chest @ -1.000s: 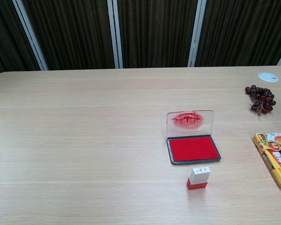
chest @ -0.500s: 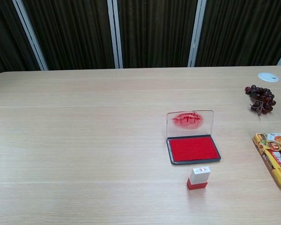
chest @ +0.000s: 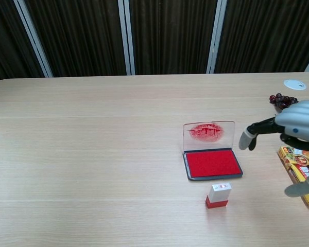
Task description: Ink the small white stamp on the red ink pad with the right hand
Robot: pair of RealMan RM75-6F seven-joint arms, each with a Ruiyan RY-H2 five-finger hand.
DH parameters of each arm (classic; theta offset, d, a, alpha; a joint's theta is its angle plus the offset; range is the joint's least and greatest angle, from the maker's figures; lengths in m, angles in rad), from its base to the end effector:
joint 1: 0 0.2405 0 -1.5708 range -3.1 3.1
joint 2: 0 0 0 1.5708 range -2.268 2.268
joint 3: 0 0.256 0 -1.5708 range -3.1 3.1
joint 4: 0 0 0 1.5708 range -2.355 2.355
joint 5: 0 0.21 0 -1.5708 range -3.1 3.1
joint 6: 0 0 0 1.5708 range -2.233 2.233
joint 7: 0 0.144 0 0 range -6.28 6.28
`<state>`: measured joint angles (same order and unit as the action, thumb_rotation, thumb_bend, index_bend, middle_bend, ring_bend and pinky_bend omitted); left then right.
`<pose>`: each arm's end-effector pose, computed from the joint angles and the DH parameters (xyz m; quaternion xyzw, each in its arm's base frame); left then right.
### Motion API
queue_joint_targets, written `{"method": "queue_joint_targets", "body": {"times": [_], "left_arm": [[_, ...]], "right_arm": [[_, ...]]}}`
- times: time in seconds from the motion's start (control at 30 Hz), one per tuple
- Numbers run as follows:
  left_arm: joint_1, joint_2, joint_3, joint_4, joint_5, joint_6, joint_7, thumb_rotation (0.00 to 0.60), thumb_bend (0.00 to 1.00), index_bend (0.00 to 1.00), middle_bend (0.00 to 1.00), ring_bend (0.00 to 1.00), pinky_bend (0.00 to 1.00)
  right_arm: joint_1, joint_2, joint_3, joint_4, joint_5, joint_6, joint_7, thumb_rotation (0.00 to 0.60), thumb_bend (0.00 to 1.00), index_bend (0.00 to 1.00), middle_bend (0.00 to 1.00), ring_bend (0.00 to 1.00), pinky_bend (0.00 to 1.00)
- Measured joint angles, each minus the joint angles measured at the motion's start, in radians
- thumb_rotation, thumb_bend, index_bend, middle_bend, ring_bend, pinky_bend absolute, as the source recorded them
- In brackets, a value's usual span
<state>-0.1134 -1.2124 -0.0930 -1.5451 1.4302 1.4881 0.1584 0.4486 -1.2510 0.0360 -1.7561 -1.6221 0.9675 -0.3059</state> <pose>-0.3161 0.1991 0.1454 -0.5909 -0.3463 -0.3587 0.6343 -0.1917 -0.2350 0.0353 0.8266 -0.2942 0.3309 0.3475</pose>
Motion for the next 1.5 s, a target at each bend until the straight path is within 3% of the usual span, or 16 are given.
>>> {"method": "queue_joint_targets", "body": {"times": [0.23,0.63,1.5], "left_arm": [[-0.001,0.000,0.003,0.004,-0.001,-0.004,-0.003,0.600,0.00,0.00,0.00,0.00,0.00],[-0.001,-0.004,0.008,0.004,0.000,-0.005,0.006,0.600,0.00,0.00,0.00,0.00,0.00],[-0.006,-0.004,0.007,0.009,-0.011,-0.015,0.001,0.600,0.00,0.00,0.00,0.00,0.00]], "right_arm": [[0.027,-0.087,0.007,0.036,0.064,-0.024,-0.089,0.600,0.15,0.30,0.35,0.87,1.00],[0.048,-0.209,-0.001,0.094,0.163,-0.041,-0.193,0.600,0.23,0.36,0.39,0.87,1.00],[0.081,-0.324,-0.012,0.142,0.257,-0.018,-0.254,0.600,0.32,0.40,0.44,0.87,1.00]]}}
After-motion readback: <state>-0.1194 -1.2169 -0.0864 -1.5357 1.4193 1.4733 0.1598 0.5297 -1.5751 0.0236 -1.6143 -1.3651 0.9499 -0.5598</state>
